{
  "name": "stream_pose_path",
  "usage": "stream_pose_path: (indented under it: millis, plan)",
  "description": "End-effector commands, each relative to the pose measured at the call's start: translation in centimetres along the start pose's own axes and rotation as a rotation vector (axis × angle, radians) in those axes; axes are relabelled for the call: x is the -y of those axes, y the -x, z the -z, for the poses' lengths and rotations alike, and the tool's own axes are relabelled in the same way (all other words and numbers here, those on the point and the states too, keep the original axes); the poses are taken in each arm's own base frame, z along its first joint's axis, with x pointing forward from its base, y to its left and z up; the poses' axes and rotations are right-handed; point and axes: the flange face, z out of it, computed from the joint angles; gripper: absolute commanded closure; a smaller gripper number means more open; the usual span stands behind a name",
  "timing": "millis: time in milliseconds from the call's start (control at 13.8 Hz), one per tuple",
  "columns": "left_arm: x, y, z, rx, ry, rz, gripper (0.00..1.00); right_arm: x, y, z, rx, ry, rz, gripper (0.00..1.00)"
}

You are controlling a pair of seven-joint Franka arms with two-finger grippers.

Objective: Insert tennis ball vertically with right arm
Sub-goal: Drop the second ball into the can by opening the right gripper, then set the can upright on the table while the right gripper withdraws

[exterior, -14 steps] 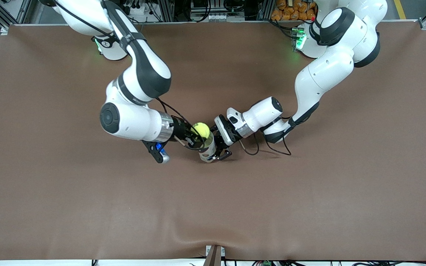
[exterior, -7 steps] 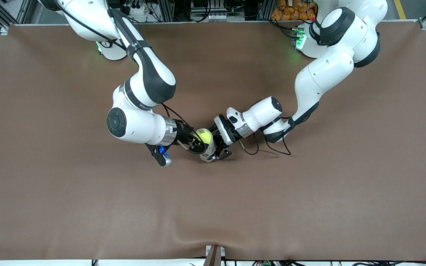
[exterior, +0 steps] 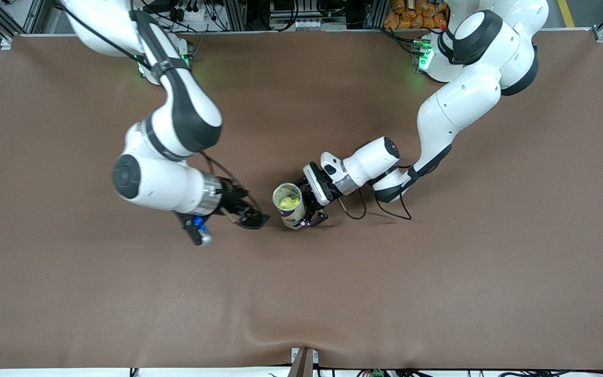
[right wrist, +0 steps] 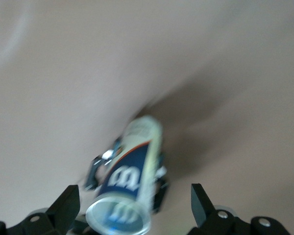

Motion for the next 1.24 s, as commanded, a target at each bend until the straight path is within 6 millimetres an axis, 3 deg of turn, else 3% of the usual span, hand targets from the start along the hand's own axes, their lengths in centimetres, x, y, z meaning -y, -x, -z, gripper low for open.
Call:
stream_pose_path:
  millis: [0,218,509,800,945,1163]
  plan:
    - [0.0,-0.4,0.5,-0.018,0.006,-0.007,0.00,-2.6,-2.0,1.1,-0.084,0.142,0.160,0.00]
    - [0.2,0.5,1.0,-0.005,0.010,0.006,0.00,-6.0,-5.4,2.7,-0.118,0.308,0.336,0.00]
    - [0.3,1.4,2.2,0.002,0.024,0.045,0.00,-11.1,-8.0,7.0,-0.117,0.364,0.512,0.00]
    - [0.6,2.6,3.6,0.012,0.035,0.078,0.00,-17.3,-12.4,12.1,-0.106,0.363,0.636,0.00]
    - [0.9,2.9,4.0,0.011,0.038,0.062,0.00,-19.6,-13.0,14.3,-0.106,0.351,0.685,0.00]
    - [1.8,3.7,5.0,0.014,0.035,0.050,0.00,-21.5,-11.3,17.3,-0.130,0.331,0.726,0.00]
